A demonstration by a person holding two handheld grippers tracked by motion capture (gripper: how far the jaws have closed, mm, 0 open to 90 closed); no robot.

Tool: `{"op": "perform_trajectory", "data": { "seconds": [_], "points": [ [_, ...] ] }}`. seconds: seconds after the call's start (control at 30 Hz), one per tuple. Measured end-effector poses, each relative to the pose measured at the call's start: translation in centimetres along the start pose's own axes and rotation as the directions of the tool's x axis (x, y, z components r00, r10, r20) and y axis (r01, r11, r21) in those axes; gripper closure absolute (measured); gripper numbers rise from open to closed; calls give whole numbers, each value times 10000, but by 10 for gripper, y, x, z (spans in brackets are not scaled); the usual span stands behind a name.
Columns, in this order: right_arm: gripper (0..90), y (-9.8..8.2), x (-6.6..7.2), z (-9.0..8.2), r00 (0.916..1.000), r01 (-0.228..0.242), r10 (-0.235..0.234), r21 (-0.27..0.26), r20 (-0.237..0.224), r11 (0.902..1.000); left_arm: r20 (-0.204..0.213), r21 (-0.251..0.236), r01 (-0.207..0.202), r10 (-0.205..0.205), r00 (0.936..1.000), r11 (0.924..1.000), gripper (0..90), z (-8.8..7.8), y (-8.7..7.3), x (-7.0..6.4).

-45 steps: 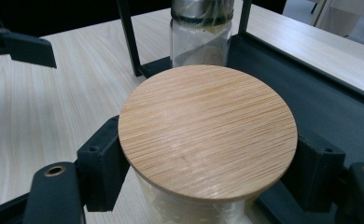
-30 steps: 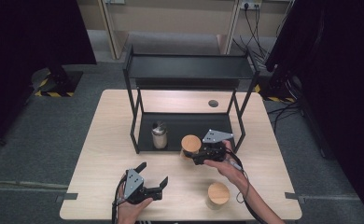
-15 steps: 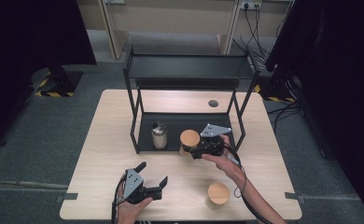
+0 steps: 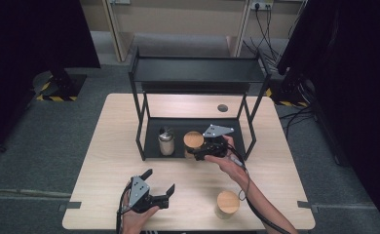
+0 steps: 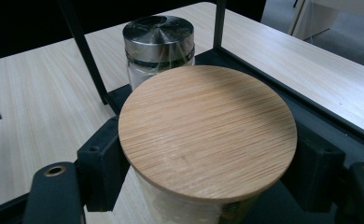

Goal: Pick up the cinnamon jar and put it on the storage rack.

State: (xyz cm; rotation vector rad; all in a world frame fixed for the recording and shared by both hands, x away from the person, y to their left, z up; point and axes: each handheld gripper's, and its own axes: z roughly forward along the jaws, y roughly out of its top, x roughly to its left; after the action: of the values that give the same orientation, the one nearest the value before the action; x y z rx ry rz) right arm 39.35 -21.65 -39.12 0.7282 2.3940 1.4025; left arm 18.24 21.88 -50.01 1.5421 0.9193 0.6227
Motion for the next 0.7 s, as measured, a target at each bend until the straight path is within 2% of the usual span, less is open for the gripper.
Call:
{"op": "perform_trajectory", "data": {
  "seconds": [0.7],
  "points": [
    [257,5,-9,28,9996,-46,34,379,295,9993,64,29,-6,6,10000,10000,10,0,0,0]
  ]
}}
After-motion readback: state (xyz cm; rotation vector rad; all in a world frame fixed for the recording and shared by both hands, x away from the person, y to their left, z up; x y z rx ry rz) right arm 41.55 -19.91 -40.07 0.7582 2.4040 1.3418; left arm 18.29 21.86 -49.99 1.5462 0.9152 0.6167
